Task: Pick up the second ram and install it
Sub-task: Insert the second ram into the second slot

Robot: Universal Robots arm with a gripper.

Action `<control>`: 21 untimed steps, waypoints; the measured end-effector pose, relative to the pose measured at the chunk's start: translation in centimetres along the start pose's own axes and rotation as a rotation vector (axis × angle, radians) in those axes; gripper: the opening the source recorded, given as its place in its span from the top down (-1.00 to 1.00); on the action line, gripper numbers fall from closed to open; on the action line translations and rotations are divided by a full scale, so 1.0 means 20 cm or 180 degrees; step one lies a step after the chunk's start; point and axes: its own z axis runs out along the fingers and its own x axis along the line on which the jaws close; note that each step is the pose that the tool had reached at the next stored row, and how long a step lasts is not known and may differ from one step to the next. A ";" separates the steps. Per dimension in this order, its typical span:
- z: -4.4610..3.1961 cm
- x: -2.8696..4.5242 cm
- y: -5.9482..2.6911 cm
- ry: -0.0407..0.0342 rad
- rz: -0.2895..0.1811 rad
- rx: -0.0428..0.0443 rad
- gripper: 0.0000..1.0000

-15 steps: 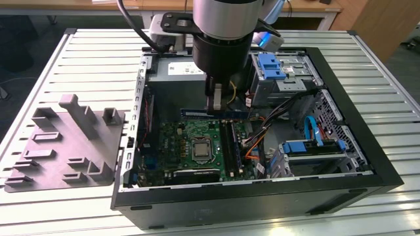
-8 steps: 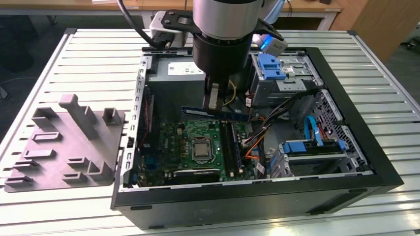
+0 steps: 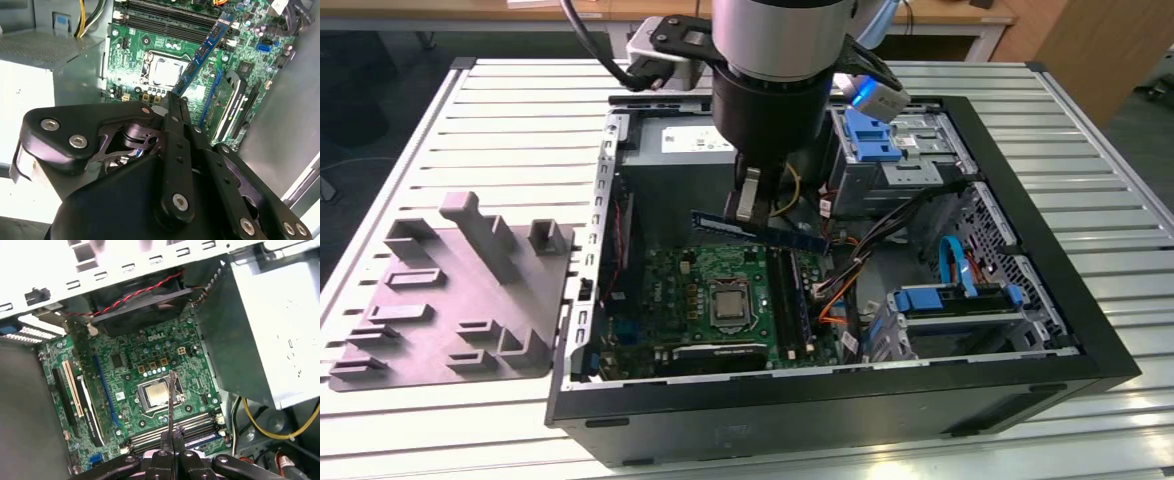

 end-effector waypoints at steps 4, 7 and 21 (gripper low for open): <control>0.000 0.000 0.000 -0.0005 0.0200 0.0008 0.77; 0.001 0.000 0.000 -0.0009 0.0363 0.0014 0.77; 0.003 0.000 0.000 -0.0027 0.1146 0.0045 0.77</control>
